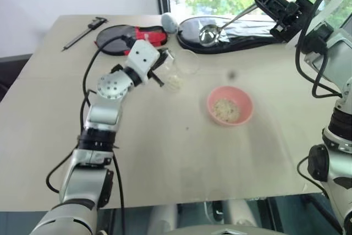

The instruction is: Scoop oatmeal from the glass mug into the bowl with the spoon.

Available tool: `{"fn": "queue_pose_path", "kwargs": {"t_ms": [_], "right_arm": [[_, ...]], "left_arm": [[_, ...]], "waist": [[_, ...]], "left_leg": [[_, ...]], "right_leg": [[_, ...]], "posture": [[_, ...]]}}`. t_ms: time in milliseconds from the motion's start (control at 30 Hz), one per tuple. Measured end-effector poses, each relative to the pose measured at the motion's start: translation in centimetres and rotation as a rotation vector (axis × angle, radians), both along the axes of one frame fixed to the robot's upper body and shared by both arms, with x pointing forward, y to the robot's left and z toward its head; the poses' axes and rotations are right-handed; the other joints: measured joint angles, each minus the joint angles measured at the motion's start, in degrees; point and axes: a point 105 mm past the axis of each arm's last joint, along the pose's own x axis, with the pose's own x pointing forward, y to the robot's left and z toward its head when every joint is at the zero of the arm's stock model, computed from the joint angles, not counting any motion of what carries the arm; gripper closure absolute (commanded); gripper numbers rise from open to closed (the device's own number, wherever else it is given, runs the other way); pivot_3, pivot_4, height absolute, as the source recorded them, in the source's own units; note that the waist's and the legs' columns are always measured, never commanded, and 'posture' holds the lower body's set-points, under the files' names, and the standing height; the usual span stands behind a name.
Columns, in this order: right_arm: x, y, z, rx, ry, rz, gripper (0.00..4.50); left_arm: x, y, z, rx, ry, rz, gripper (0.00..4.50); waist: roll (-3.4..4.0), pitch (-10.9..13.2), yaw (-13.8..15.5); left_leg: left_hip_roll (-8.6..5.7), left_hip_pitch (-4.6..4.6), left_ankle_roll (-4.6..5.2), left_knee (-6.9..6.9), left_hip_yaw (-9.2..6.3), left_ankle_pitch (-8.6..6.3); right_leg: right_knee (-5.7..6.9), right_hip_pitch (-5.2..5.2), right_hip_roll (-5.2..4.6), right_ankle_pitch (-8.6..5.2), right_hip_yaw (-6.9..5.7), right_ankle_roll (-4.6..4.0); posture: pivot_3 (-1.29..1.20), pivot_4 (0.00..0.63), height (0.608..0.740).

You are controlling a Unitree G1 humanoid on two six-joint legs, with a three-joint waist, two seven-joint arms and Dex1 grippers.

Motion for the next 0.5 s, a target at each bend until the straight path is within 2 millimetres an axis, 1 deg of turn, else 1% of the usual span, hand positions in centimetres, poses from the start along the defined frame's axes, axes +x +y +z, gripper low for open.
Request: {"fn": "queue_pose_path", "kwargs": {"t_ms": [67, 100, 267, 333, 400, 467, 500], "right_arm": [[-0.5, 0.8, -0.9, -0.042, -0.004, 0.030, 4.50], [-0.5, 1.2, -1.7, -0.072, 0.000, 0.038, 4.50], [-0.1, 2.0, -3.3, -0.150, -0.008, 0.014, 4.50], [0.1, 2.1, -3.7, -0.168, -0.020, 0.003, 4.50], [0.4, 2.0, -4.0, -0.185, -0.035, -0.020, 4.50], [0.8, 1.9, -5.1, -0.220, -0.042, -0.053, 4.50], [1.0, 1.9, -5.2, -0.228, -0.060, -0.067, 4.50]], "left_arm": [[0.2, -0.9, 0.2, 0.055, -0.042, -0.025, 4.42], [0.4, -1.4, 0.1, 0.086, -0.060, -0.037, 4.42], [0.7, -2.7, 0.4, 0.135, -0.105, -0.069, 4.42], [0.7, -3.3, 0.7, 0.168, -0.133, -0.090, 4.42], [0.7, -3.6, 0.9, 0.165, -0.138, -0.098, 4.42], [0.9, -3.7, 1.3, 0.163, -0.142, -0.099, 4.42], [1.0, -3.7, 1.3, 0.167, -0.138, -0.101, 4.42]], "waist": [[0.00, 0.0, 0.0], [0.00, 0.0, 0.0], [0.00, 0.0, 0.0], [0.00, 0.0, 0.0], [0.00, 0.0, -0.1], [0.00, 0.0, -0.1], [0.00, 0.0, -0.1]], "left_leg": [[-0.01, -0.01, 0.00, 0.01, 0.02, 0.00], [-0.02, -0.01, 0.00, 0.02, 0.02, 0.00], [-0.03, -0.01, 0.01, 0.06, 0.00, 0.00], [-0.03, 0.00, 0.01, 0.06, 0.00, 0.00], [-0.03, -0.01, 0.00, 0.06, -0.01, 0.00], [-0.03, -0.03, 0.00, 0.06, 0.00, 0.01], [-0.04, -0.03, 0.00, 0.06, 0.01, 0.01]], "right_leg": [[0.00, 0.00, -0.03, 0.00, 0.00, 0.00], [0.01, 0.00, -0.04, 0.00, 0.01, 0.01], [0.05, 0.00, -0.04, 0.01, 0.00, 0.02], [0.05, 0.00, -0.03, 0.01, 0.00, 0.02], [0.04, 0.00, -0.04, 0.01, -0.01, 0.02], [0.02, 0.00, -0.04, 0.01, -0.01, 0.02], [0.02, 0.00, -0.04, 0.01, -0.01, 0.02]], "posture": [[0.00, 0.150, 0.740], [0.00, 0.150, 0.740], [0.00, 0.150, 0.740], [0.00, 0.150, 0.740], [0.00, 0.150, 0.740], [0.00, 0.150, 0.740], [0.00, 0.150, 0.740]]}}
